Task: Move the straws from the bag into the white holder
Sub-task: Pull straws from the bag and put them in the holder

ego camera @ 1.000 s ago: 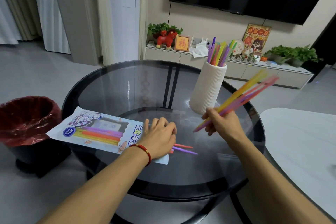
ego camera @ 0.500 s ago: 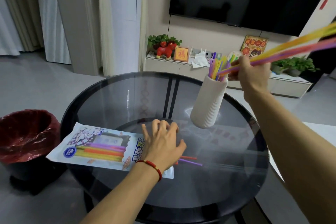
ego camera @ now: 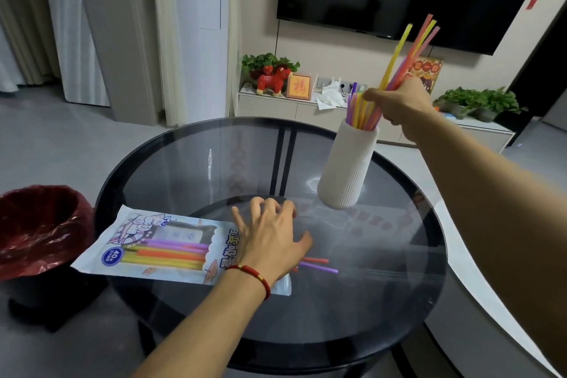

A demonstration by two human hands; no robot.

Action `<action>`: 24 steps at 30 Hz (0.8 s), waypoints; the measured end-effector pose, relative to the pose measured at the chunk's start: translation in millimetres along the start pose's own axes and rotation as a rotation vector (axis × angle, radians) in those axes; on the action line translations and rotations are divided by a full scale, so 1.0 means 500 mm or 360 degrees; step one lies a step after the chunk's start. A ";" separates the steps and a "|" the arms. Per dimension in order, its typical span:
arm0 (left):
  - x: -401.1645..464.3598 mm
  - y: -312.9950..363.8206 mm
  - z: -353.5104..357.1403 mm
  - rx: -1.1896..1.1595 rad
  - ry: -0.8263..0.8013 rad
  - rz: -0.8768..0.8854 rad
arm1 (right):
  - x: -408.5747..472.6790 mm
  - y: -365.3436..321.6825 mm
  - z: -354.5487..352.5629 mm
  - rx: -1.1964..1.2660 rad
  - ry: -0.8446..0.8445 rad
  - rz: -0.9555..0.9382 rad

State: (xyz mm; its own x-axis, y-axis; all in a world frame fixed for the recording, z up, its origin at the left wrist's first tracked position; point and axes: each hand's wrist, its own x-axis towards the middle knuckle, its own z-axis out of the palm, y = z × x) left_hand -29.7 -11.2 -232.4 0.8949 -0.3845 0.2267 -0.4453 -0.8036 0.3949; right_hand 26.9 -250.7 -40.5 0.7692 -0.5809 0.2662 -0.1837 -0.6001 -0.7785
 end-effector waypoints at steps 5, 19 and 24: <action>-0.004 -0.002 0.001 -0.0048 -0.0013 -0.0016 | -0.021 -0.023 -0.010 0.0010 0.0202 -0.0315; -0.001 -0.003 -0.002 -0.0096 0.0005 0.0006 | -0.042 -0.007 0.013 -0.0235 0.0246 -0.0807; 0.000 -0.004 -0.008 -0.0065 -0.0013 0.0006 | -0.024 0.002 0.017 -0.0807 -0.0022 -0.0839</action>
State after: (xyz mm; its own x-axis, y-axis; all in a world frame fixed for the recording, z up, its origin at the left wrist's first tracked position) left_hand -29.0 -8.0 -229.7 0.8933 -0.3913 0.2213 -0.4495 -0.7830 0.4300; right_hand 22.7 -239.5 -49.3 0.8407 -0.1393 0.5234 -0.0449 -0.9809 -0.1890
